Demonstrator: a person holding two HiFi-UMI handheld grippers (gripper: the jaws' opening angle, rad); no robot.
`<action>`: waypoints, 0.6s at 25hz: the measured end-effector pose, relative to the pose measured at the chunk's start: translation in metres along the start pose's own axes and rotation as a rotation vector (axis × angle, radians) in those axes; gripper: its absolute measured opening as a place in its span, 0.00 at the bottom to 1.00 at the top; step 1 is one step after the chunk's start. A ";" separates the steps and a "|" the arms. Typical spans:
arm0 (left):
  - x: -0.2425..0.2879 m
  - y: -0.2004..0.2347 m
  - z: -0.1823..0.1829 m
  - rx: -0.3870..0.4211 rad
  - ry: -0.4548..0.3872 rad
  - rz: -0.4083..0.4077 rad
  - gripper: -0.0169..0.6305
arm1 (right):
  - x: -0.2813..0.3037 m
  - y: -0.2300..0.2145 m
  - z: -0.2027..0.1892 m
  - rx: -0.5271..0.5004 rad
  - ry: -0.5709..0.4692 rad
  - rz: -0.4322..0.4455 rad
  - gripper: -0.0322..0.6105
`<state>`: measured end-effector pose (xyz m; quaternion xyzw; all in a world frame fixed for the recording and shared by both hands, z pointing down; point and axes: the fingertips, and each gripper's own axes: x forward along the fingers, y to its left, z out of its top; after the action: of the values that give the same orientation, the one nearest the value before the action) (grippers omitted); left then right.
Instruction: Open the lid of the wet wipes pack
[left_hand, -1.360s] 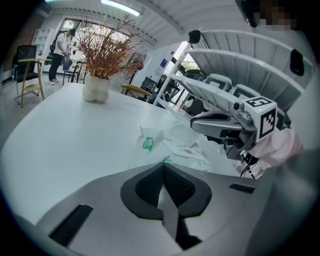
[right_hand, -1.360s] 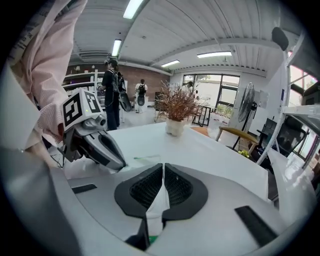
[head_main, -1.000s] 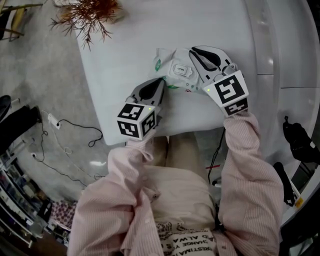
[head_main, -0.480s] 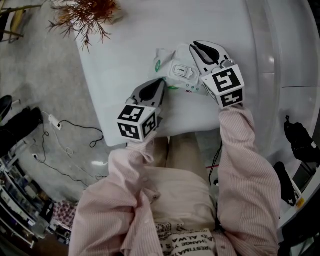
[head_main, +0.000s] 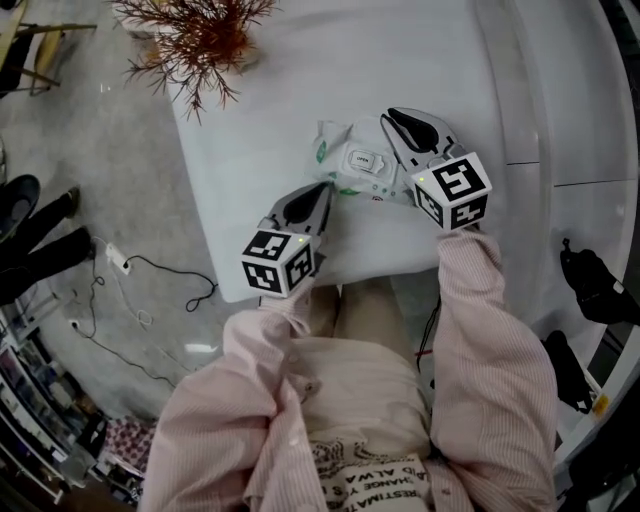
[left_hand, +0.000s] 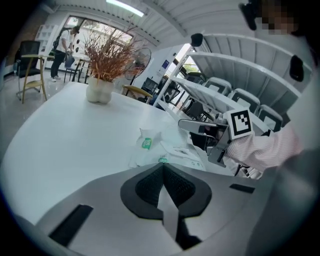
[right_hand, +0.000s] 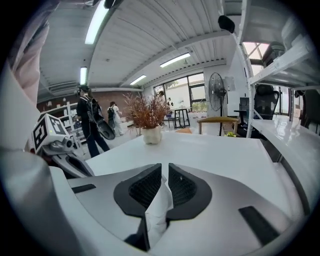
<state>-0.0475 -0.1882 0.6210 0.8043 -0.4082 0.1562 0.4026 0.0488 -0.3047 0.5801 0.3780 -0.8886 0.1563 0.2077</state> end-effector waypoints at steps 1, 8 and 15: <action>-0.004 -0.004 0.002 0.013 -0.009 -0.006 0.02 | -0.004 0.001 0.003 0.014 -0.010 -0.001 0.08; -0.031 -0.026 0.038 0.079 -0.135 -0.034 0.02 | -0.034 0.008 0.025 0.107 -0.087 -0.029 0.07; -0.060 -0.036 0.089 0.159 -0.255 -0.013 0.02 | -0.063 0.026 0.050 0.145 -0.148 -0.007 0.05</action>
<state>-0.0637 -0.2128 0.5120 0.8496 -0.4371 0.0817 0.2836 0.0563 -0.2708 0.5034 0.4058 -0.8865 0.1910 0.1141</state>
